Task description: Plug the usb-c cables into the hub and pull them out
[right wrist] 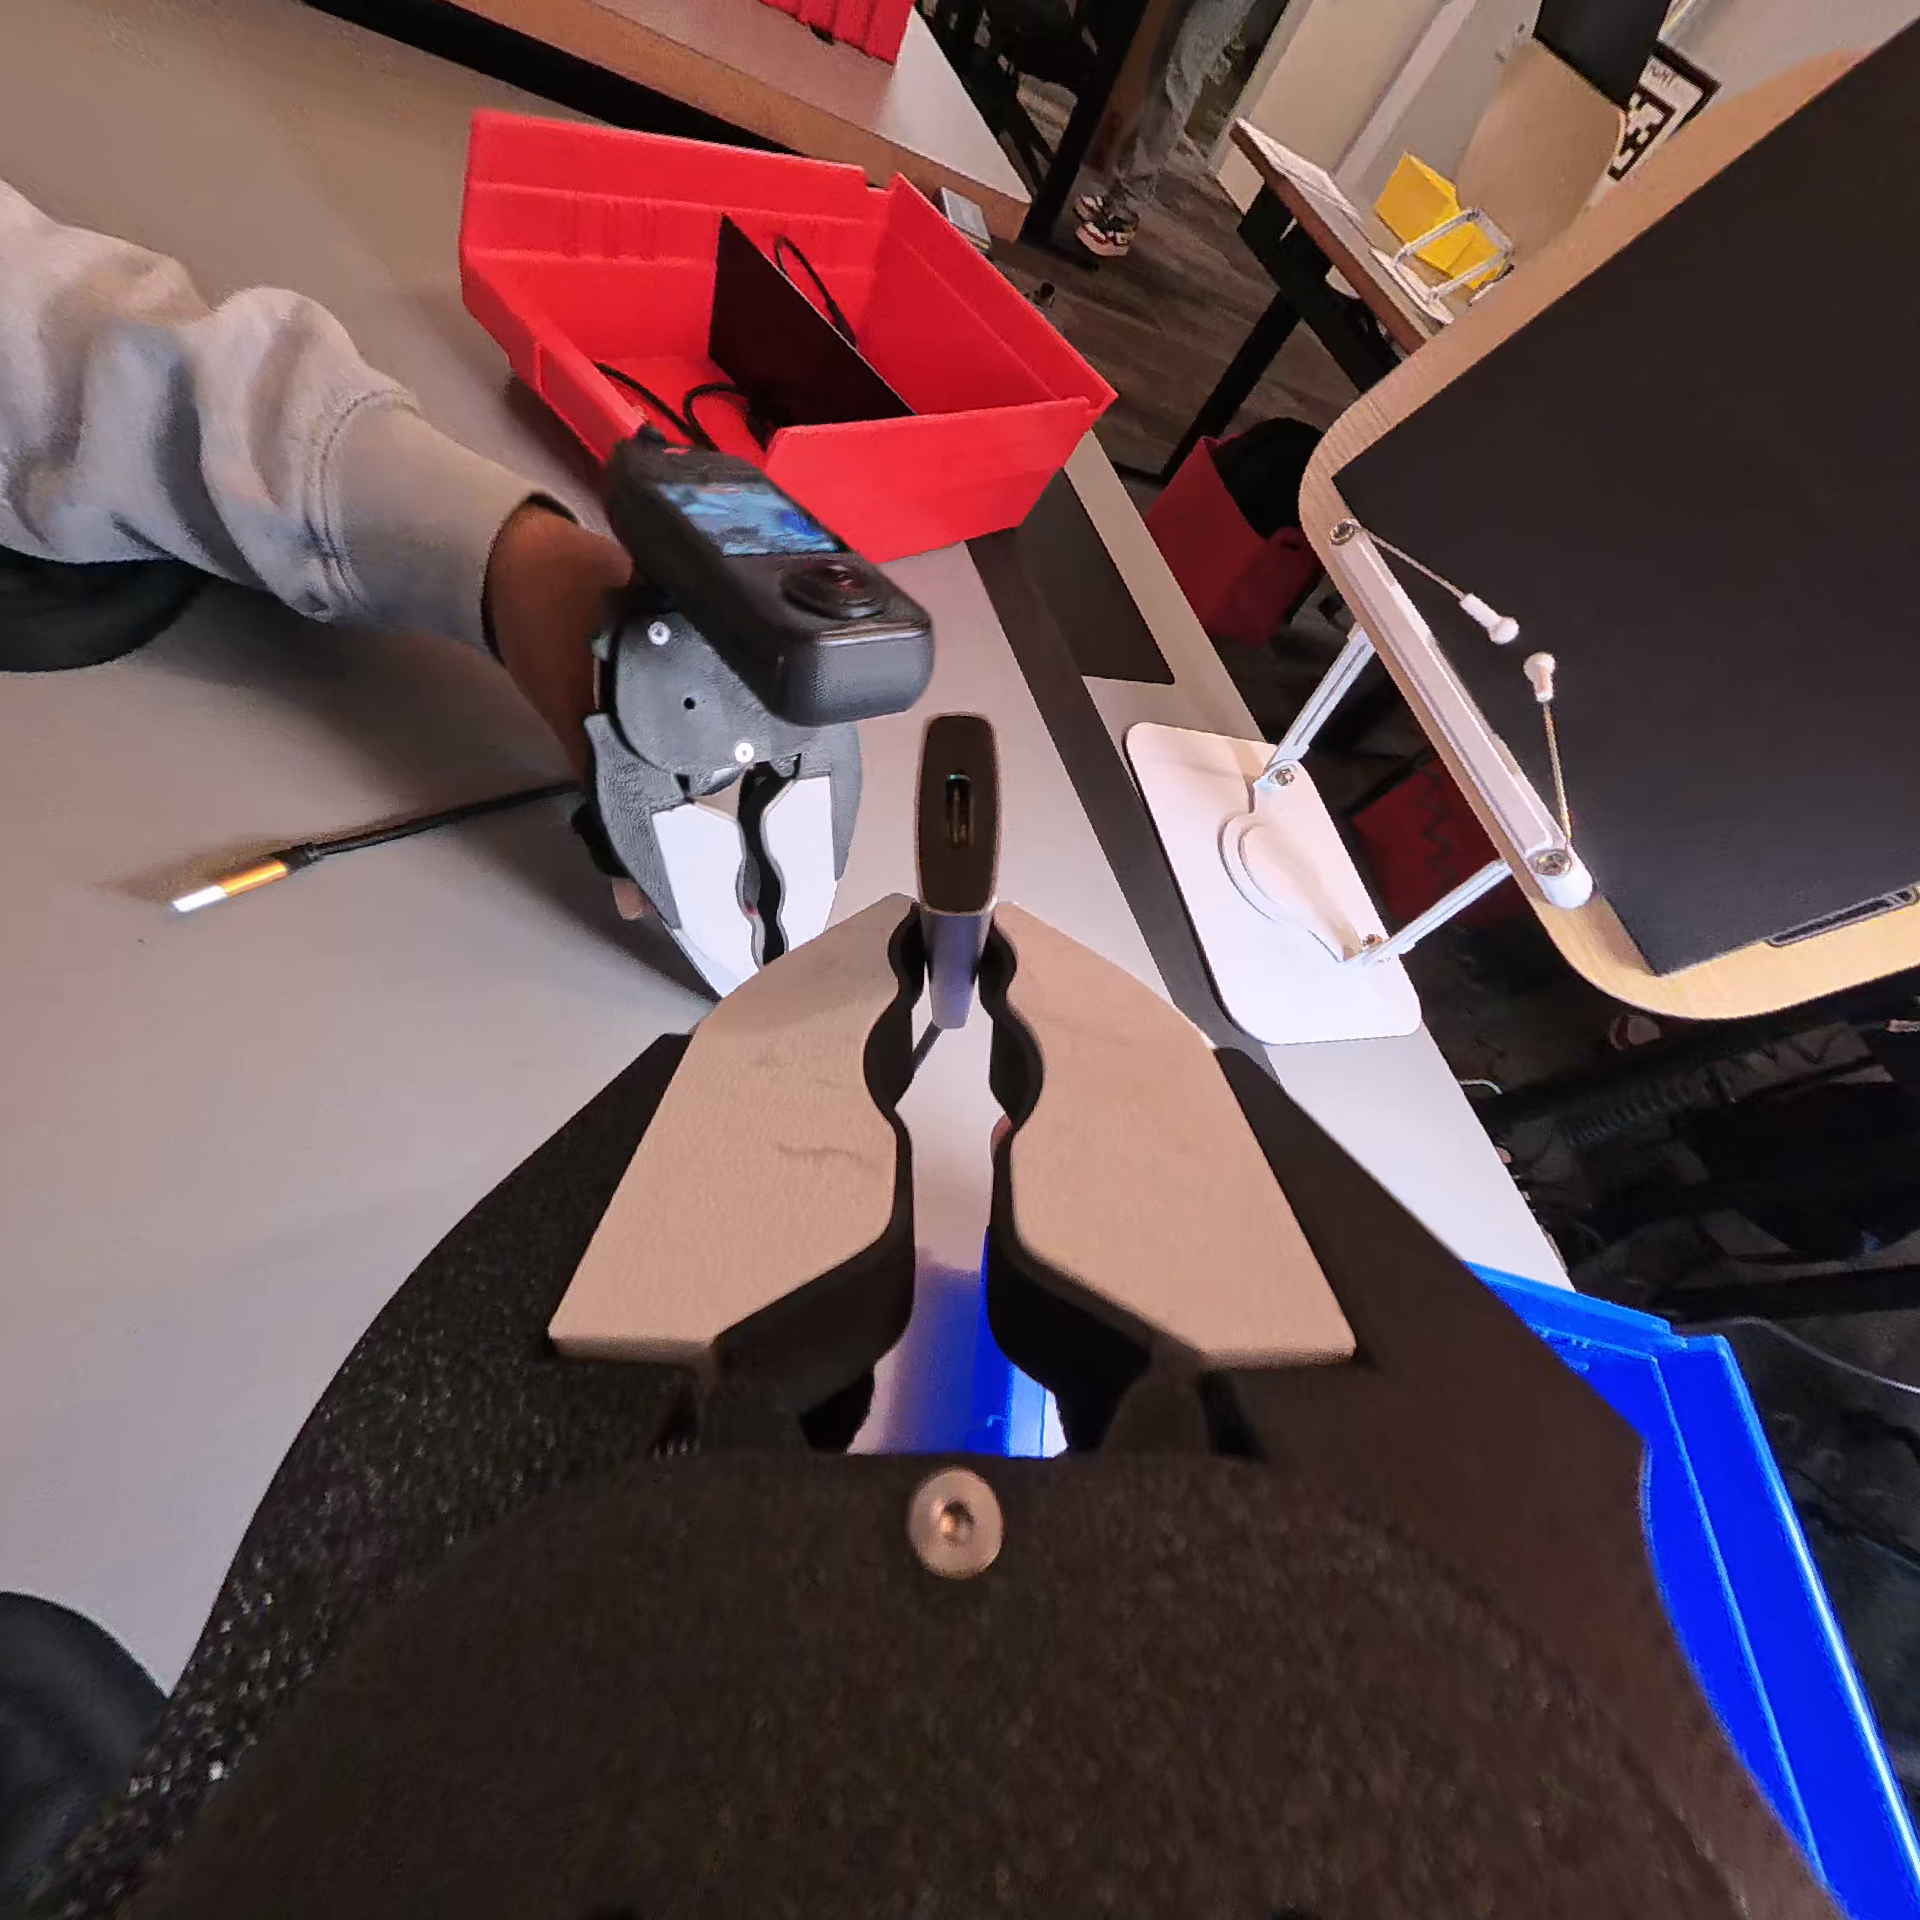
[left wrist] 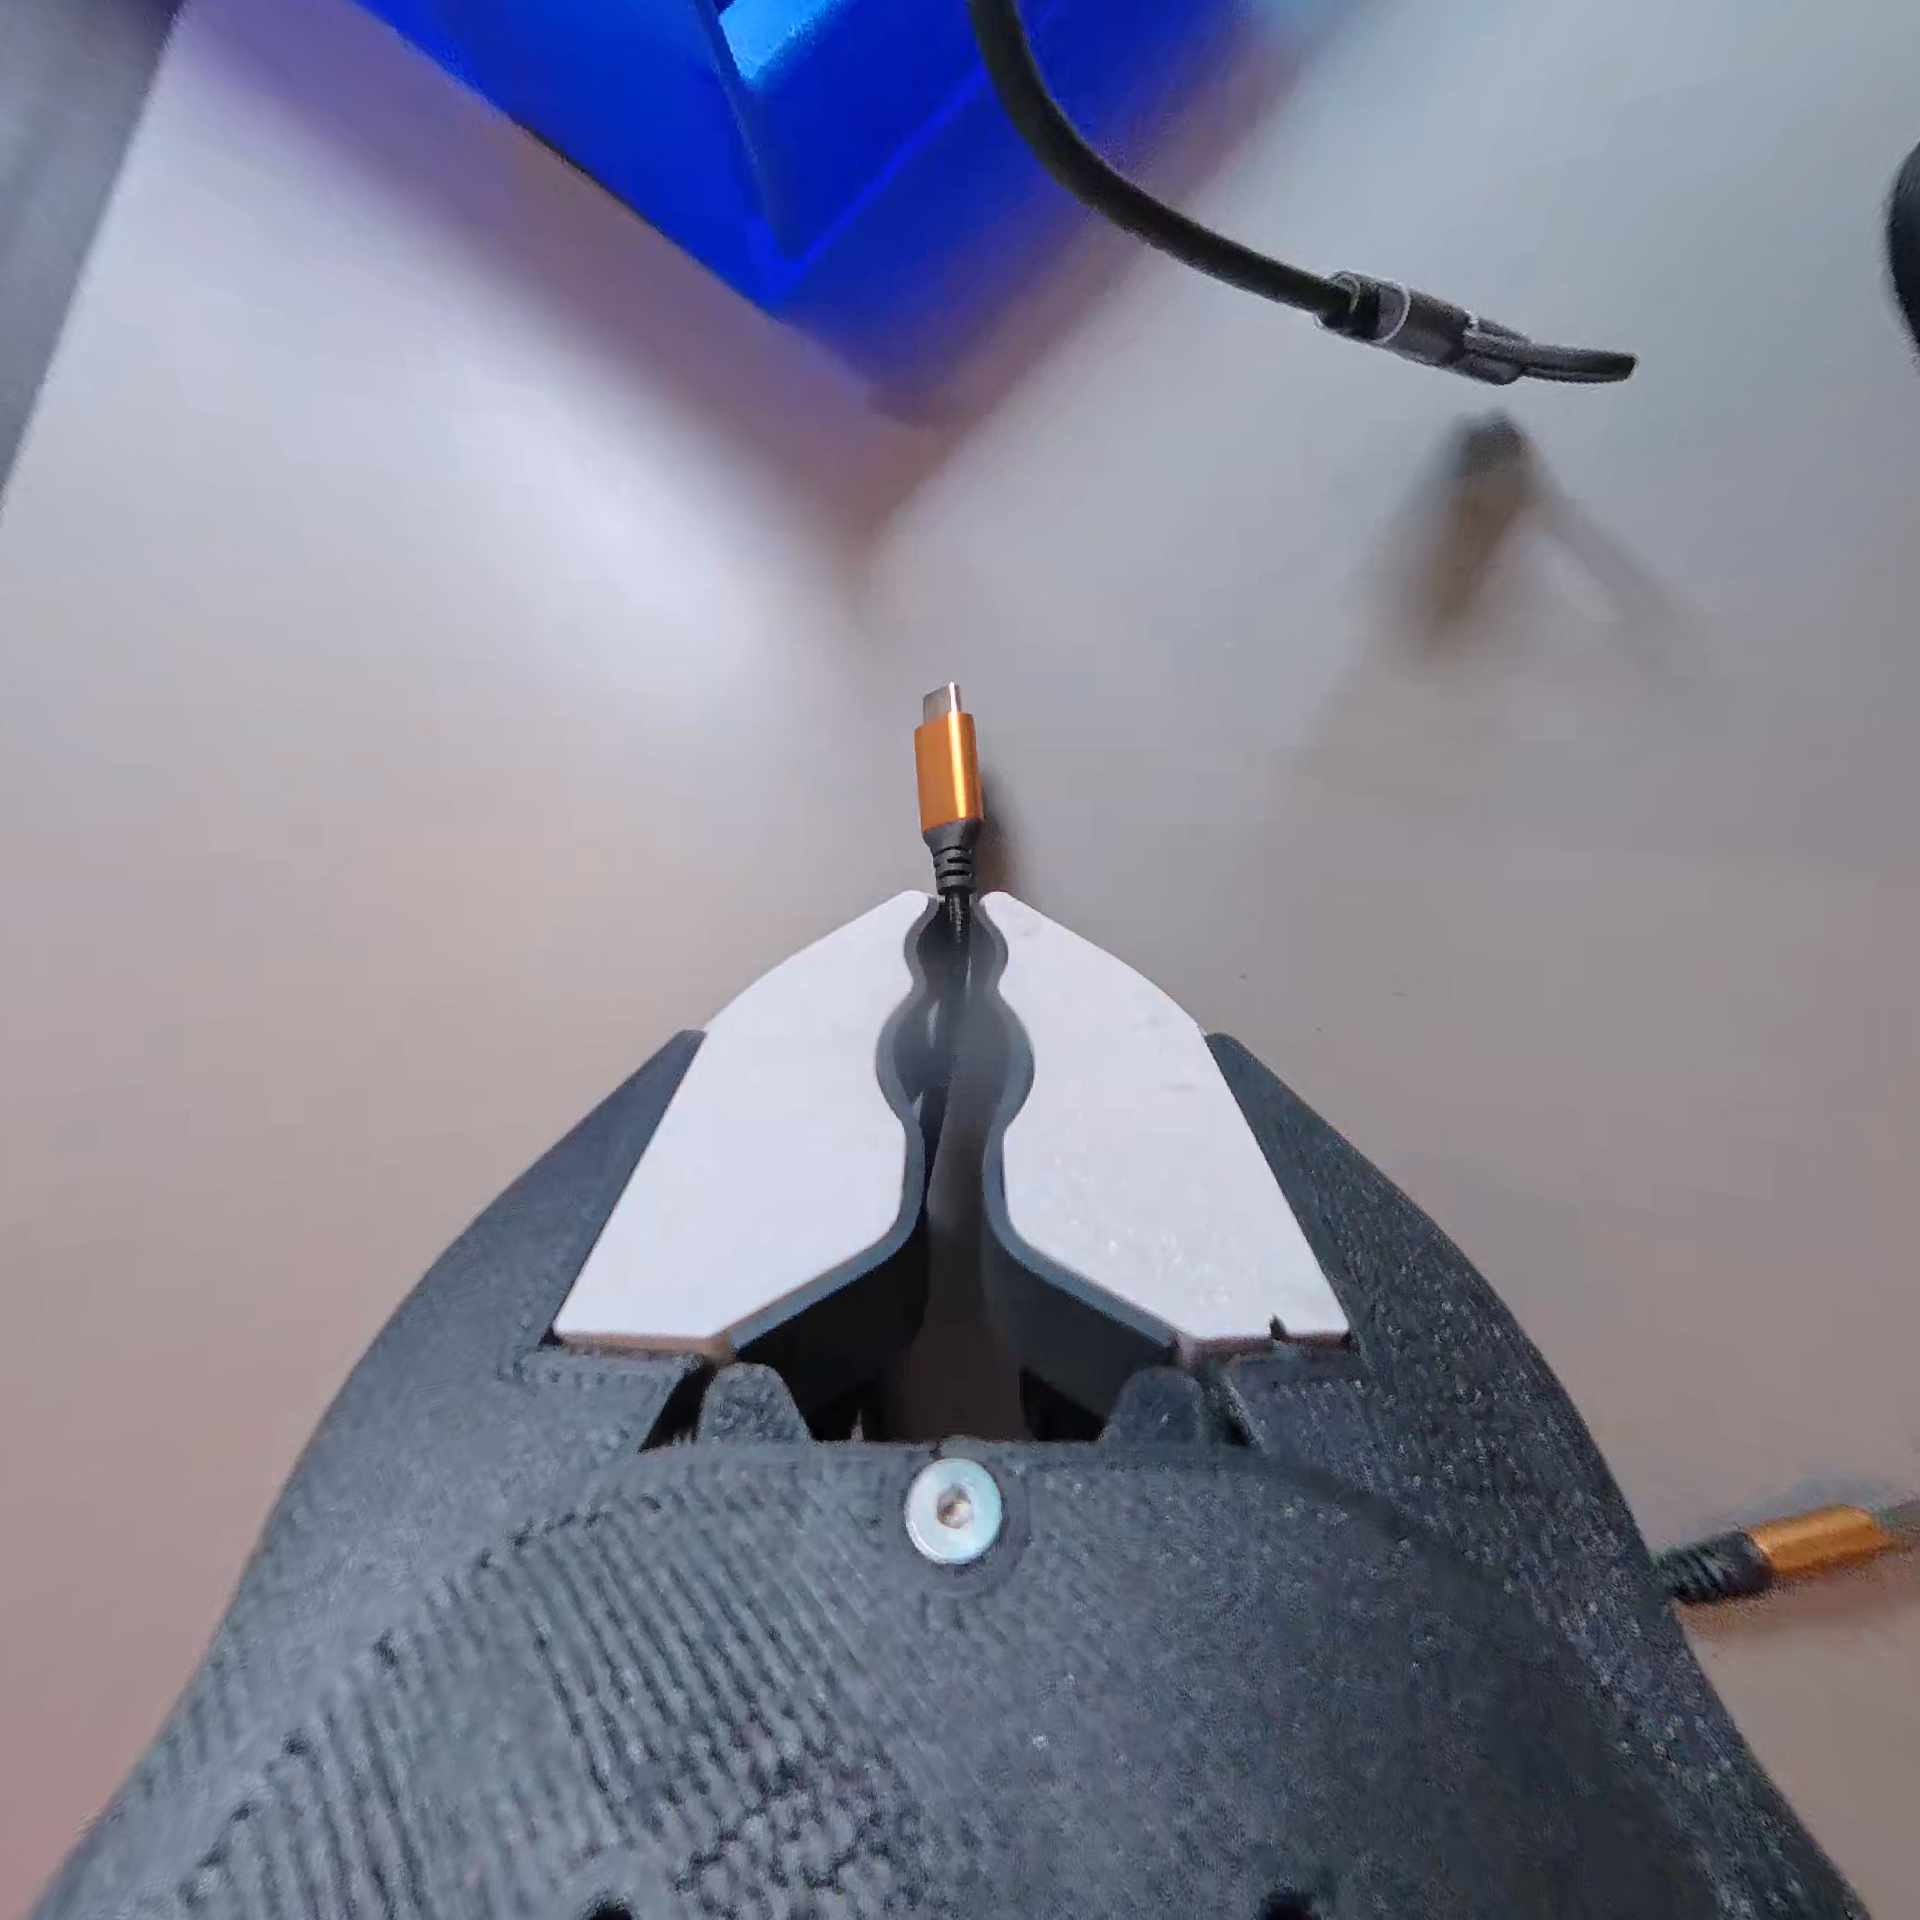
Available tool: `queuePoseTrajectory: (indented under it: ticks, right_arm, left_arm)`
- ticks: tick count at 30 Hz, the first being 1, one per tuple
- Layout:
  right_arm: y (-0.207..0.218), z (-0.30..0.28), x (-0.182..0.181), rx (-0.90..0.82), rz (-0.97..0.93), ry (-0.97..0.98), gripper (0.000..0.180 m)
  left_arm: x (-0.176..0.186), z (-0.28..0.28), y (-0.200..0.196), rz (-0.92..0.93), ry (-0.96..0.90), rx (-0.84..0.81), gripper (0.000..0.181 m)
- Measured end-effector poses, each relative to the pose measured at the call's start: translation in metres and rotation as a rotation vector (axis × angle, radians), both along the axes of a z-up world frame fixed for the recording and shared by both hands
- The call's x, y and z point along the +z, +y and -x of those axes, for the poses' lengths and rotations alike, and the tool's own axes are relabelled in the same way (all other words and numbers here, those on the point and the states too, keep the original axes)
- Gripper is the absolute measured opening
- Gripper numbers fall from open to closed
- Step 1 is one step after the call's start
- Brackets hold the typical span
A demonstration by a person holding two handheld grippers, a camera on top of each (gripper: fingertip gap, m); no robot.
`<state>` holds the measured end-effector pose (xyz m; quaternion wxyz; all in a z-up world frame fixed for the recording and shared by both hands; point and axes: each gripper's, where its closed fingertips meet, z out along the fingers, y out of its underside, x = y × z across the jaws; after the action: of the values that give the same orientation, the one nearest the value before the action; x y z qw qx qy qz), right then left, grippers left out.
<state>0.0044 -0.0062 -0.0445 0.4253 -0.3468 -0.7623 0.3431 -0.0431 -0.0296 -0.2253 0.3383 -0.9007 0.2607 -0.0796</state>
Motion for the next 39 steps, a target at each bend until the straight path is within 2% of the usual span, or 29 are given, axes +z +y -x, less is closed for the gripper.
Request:
queuePoseTrajectory:
  ticks: [1,5,9,15,19,22,23,27,30,34,39]
  right_arm:
    - [0.001,0.0,0.0,-0.002,0.002,0.001,0.009]
    - [0.004,-0.002,0.003,-0.008,0.011,0.014,0.009]
    - [0.007,-0.004,0.006,-0.016,0.022,0.025,0.009]
    - [0.01,-0.004,0.007,-0.02,0.029,0.033,0.009]
    - [0.012,-0.005,0.007,-0.021,0.036,0.031,0.009]
    - [0.014,-0.005,0.003,-0.023,0.037,0.019,0.009]
    - [0.014,-0.006,0.002,-0.023,0.035,0.012,0.009]
    - [0.008,-0.006,-0.004,0.012,0.043,-0.016,0.009]
    - [-0.008,-0.008,-0.014,0.093,0.06,-0.069,0.009]
    - [-0.035,-0.01,-0.025,0.21,0.055,-0.13,0.009]
    - [-0.062,-0.009,-0.036,0.295,-0.025,-0.175,0.009]
  left_arm:
    - [-0.002,0.0,0.002,-0.017,0.02,-0.002,0.004]
    - [-0.006,0.001,0.007,-0.081,0.093,-0.007,0.006]
    - [-0.005,0.0,0.012,-0.127,0.151,-0.01,0.018]
    - [-0.005,-0.003,0.018,-0.087,0.118,-0.014,0.023]
    - [-0.007,-0.007,0.02,-0.041,0.086,-0.033,0.012]
    - [-0.005,0.003,0.021,-0.053,0.164,-0.011,0.011]
    - [0.001,0.002,0.019,-0.05,0.106,-0.002,0.011]
    - [0.056,-0.004,-0.001,-0.036,-0.348,0.012,0.011]
    - [0.101,-0.011,-0.024,-0.026,-0.588,-0.055,0.011]
    - [0.137,-0.034,-0.054,0.03,-0.711,-0.192,0.011]
    - [0.14,-0.054,-0.069,0.097,-0.656,-0.264,0.011]
